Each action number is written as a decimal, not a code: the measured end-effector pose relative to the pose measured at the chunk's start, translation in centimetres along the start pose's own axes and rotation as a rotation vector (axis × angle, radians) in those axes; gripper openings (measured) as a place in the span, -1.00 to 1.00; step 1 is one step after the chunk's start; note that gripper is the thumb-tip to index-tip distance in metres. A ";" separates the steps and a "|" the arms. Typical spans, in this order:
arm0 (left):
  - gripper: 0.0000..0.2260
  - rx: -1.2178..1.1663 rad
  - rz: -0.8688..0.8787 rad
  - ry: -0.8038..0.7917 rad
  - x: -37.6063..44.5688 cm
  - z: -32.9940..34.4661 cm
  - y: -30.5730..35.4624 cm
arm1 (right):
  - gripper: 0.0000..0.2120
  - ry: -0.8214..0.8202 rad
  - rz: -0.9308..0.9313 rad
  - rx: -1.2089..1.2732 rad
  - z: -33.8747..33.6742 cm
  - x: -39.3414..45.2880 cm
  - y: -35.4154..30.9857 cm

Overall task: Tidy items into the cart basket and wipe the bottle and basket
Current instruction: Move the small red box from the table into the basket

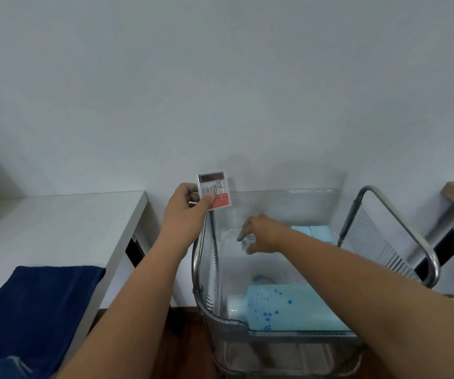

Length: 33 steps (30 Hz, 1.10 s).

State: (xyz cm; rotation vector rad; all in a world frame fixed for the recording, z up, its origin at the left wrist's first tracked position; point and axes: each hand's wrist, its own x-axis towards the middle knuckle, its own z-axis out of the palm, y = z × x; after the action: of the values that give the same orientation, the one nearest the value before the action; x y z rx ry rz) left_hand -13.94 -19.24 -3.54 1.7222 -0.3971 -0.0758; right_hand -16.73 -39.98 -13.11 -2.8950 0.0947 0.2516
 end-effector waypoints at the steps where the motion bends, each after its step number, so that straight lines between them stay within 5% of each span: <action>1: -0.89 0.005 -0.003 -0.001 -0.1 0.0 0.0 | -0.62 0.015 -0.015 -0.022 0.2 -0.1 0.3; 9: -0.87 0.021 0.010 0.011 -0.3 -0.3 0.5 | -0.45 0.089 0.019 0.069 0.1 -0.8 1.5; 13: -0.92 0.169 0.133 -0.007 -0.5 -0.1 2.1 | -0.73 0.267 0.102 0.954 -3.9 -2.7 1.4; 15: -0.91 0.239 0.180 -0.023 -0.4 0.8 3.2 | -0.70 0.229 0.039 1.410 -6.8 -3.9 1.4; 17: -0.87 0.343 0.216 -0.063 -0.4 2.2 4.0 | -0.66 0.171 -0.066 1.560 -9.3 -5.3 1.6; 22: -0.74 0.630 0.311 -0.231 -0.1 6.6 4.5 | -0.80 0.200 -0.068 1.160 -11.6 -7.8 2.3; 28: -0.44 0.685 0.092 -0.353 0.8 9.8 0.3 | -0.79 0.233 0.472 1.138 -8.0 -7.5 5.3; 33: -0.58 1.021 0.027 -0.552 1.3 11.7 -4.2 | -0.75 0.155 0.650 0.962 -4.7 -6.2 6.1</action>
State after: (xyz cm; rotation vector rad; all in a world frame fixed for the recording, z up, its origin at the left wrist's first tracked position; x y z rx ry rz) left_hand -14.93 -30.08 -9.60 2.6983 -0.9811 -0.3855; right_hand -22.59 -46.74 -8.92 -1.8422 0.9071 0.0491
